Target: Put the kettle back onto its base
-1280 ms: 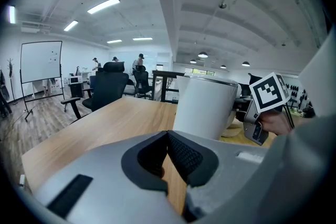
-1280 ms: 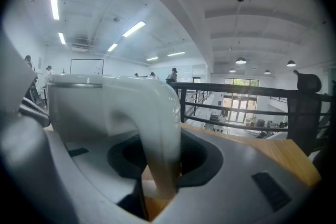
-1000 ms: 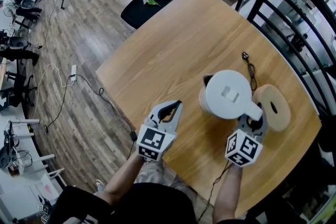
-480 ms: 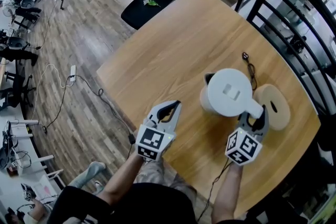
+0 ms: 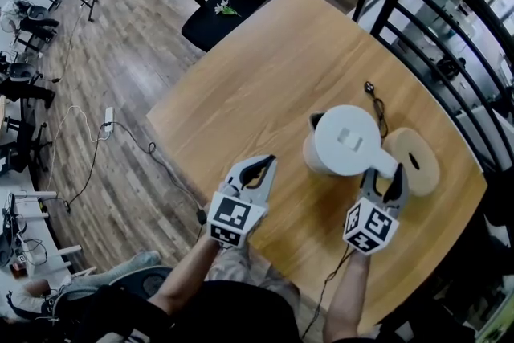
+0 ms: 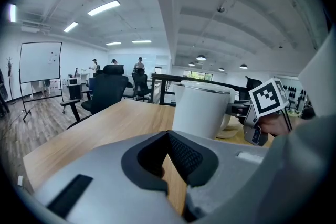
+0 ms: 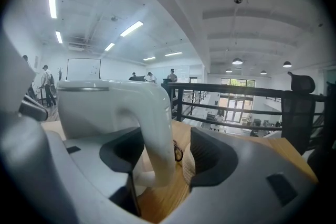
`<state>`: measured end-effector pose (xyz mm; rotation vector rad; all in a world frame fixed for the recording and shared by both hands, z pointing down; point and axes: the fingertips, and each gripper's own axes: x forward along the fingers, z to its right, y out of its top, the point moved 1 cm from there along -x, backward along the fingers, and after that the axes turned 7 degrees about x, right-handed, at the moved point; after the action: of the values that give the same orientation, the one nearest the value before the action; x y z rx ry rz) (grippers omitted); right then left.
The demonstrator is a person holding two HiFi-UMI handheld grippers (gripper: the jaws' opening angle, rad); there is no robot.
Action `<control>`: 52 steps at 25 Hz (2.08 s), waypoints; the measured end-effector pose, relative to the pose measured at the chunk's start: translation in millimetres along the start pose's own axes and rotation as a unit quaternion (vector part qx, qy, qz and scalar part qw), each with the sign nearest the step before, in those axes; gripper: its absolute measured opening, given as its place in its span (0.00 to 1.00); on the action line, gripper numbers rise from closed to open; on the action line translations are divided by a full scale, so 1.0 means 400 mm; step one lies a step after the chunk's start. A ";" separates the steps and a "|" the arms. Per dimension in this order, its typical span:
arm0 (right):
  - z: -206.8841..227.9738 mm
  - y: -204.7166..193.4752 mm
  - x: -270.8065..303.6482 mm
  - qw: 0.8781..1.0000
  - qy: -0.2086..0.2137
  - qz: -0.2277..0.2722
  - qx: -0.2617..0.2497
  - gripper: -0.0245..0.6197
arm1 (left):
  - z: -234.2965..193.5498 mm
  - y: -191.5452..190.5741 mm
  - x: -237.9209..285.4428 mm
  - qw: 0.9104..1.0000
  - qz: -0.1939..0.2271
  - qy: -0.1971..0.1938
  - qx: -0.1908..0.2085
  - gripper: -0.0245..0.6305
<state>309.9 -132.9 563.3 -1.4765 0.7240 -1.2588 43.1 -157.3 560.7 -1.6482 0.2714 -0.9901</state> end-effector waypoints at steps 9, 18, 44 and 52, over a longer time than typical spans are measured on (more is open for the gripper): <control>0.001 0.028 -0.043 1.000 -0.008 -0.002 0.002 0.44 | 0.005 0.071 -0.013 0.999 0.018 -0.023 0.013 0.04; -0.016 0.072 -0.120 1.000 -0.018 0.007 0.009 0.41 | 0.024 0.161 -0.040 0.996 0.051 -0.059 0.041 0.04; -0.062 0.209 -0.550 0.988 -0.122 0.090 0.008 0.20 | 0.216 0.363 -0.233 0.956 0.161 -0.217 0.118 0.04; -0.086 0.155 -0.677 0.983 -0.155 0.093 0.013 0.14 | 0.275 0.343 -0.310 0.942 0.170 -0.256 0.133 0.04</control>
<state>213.6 82.3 412.0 -1.5030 0.6180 -0.8678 88.5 -48.0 381.0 -1.4845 0.0605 -0.3011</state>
